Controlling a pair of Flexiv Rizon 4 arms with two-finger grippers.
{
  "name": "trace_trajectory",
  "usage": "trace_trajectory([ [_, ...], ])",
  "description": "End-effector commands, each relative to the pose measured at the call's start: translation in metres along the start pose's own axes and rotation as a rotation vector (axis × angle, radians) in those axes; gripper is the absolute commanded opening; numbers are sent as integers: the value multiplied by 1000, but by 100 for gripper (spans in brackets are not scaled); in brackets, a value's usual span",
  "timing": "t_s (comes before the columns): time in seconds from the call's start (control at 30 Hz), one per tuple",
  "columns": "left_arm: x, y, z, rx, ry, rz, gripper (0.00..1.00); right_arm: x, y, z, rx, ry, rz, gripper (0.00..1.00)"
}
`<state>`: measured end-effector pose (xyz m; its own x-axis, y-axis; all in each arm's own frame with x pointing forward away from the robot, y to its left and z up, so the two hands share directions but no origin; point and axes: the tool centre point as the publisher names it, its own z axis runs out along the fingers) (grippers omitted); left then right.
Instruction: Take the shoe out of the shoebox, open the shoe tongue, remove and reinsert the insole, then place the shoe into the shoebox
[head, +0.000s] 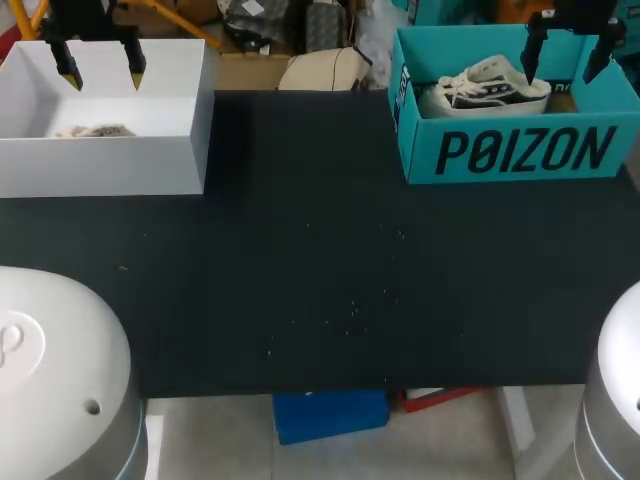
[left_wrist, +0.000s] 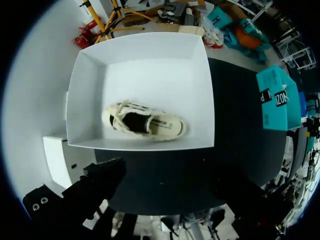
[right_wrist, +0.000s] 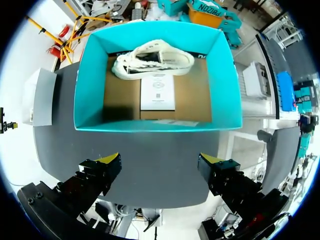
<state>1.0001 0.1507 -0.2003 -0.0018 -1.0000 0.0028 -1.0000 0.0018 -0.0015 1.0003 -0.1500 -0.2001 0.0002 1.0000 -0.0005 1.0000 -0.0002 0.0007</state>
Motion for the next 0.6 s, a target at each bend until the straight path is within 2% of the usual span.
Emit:
trace_trajectory([
  [0.03, 0, 0, 0, 0, 0, 0, 100, 4, 1, -3, -44, -11, -154, 100],
  [0.1, 0, 0, 0, 0, 0, 0, 100, 11, -4, -13, -191, 11, -551, 100],
  [0.13, 0, 0, 0, 0, 0, 0, 100, 9, -12, -17, -230, -6, -749, 100],
  [0.17, 0, 0, 0, 0, 0, 0, 100, 2, -18, -17, -266, -69, -943, 100],
  [0.6, 0, 0, 0, 0, 0, 0, 100, 2, -18, -17, -266, -69, -943, 100],
])
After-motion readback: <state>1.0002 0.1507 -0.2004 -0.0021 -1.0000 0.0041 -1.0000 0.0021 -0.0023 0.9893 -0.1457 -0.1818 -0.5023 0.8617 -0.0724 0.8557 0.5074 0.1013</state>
